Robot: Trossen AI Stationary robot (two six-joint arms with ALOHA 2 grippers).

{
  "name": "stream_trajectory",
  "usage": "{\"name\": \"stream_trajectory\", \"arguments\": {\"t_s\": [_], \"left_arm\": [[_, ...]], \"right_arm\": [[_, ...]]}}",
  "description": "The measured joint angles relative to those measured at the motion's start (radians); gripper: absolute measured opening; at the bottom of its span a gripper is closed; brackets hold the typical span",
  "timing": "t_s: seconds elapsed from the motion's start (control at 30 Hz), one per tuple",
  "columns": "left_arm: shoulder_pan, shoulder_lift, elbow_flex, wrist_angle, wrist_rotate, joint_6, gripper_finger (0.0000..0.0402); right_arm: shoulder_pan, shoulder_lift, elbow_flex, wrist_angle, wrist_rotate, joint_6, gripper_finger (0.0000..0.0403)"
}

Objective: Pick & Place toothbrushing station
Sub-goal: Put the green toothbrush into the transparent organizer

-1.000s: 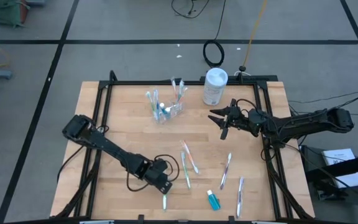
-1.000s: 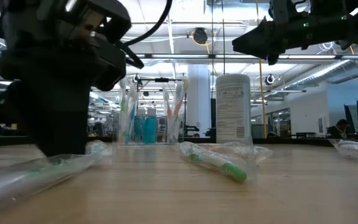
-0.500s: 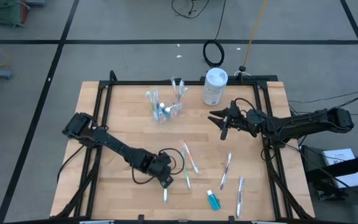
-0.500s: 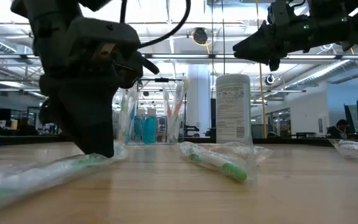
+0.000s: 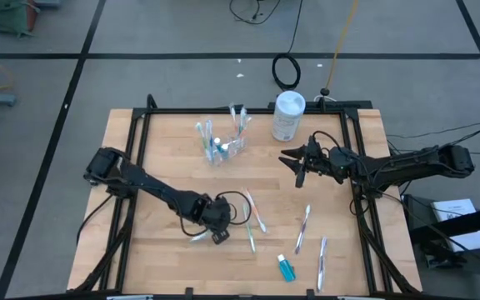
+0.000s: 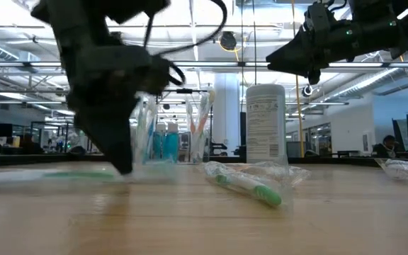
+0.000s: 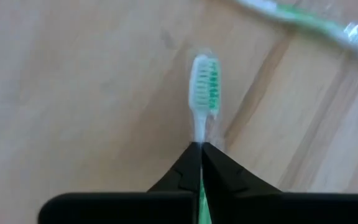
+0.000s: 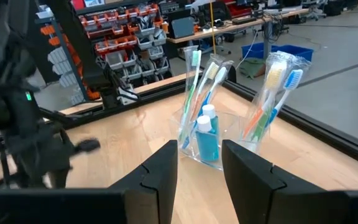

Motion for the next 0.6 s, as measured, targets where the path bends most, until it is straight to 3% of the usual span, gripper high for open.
{"name": "stream_trajectory", "arguments": {"t_s": [0.13, 0.33, 0.6], "left_arm": [[0.014, -0.115, 0.000, -0.085, -0.110, 0.045, 0.0004], [0.039, -0.343, 0.001, -0.217, -0.496, 0.046, 0.0004], [0.090, -0.538, 0.001, -0.138, -0.921, 0.182, 0.0002]], "right_arm": [[0.000, 0.000, 0.000, -0.002, 0.000, 0.000, 0.0116], [0.000, 0.000, 0.000, 0.001, 0.001, 0.000, 0.0116], [0.000, 0.000, 0.000, 0.028, 0.002, -0.006, 0.0116]]}}
